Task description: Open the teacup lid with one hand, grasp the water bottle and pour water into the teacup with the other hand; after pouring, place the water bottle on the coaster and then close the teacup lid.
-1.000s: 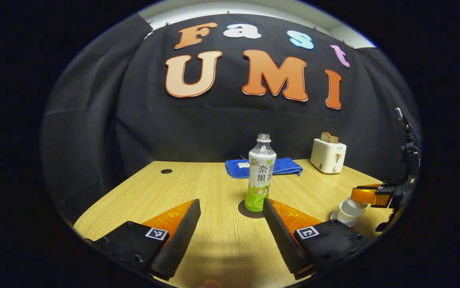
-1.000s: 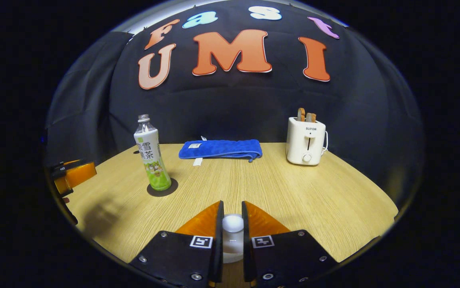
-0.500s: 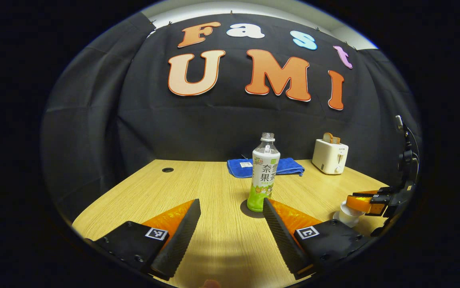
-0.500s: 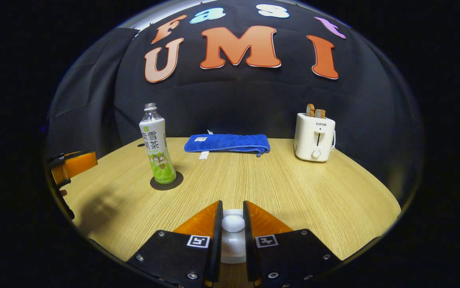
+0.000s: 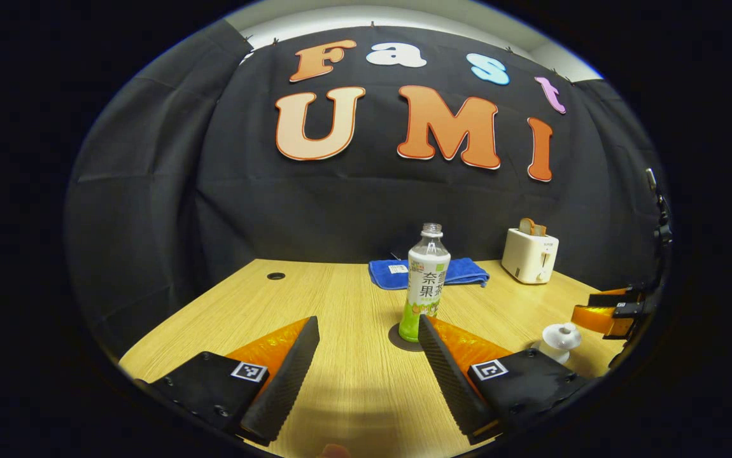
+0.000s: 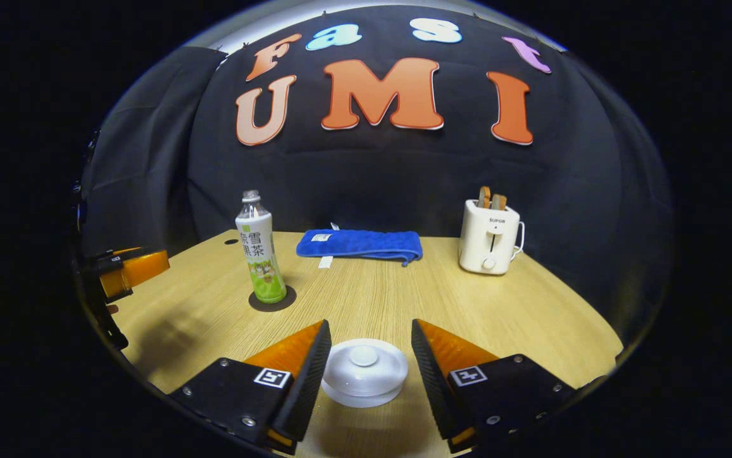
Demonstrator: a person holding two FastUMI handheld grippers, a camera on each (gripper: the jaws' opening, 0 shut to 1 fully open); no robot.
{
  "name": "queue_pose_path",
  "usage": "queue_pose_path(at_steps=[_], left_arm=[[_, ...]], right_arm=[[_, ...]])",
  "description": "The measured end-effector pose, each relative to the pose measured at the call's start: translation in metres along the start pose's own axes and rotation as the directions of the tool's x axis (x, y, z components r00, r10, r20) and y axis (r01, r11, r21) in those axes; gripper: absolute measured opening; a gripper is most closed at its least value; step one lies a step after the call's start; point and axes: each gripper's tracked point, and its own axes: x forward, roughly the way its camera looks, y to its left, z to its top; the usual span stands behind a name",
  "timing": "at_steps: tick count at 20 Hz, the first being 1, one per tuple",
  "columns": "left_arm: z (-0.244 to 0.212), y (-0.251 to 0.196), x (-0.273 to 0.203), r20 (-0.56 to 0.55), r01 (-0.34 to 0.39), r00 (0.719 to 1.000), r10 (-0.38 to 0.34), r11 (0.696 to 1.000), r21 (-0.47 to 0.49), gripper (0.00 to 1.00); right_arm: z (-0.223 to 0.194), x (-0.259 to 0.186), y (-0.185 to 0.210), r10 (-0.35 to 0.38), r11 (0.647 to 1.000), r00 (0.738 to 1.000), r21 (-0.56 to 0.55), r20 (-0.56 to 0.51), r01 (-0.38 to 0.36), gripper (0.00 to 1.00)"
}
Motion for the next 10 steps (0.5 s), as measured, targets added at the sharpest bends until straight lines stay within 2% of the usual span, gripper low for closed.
queue_pose_path(at_steps=[4,10], left_arm=[[0.021,0.006,-0.016,0.044,-0.021,0.999,0.021,1.000,0.008,1.00],[0.027,0.015,-0.039,0.059,-0.053,0.997,0.054,0.999,-0.012,1.00]], right_arm=[[0.032,-0.025,-0.013,-0.020,0.999,0.995,0.029,0.099,0.017,0.94],[0.040,-0.045,-0.033,-0.069,0.997,0.988,0.035,0.137,0.065,0.96]])
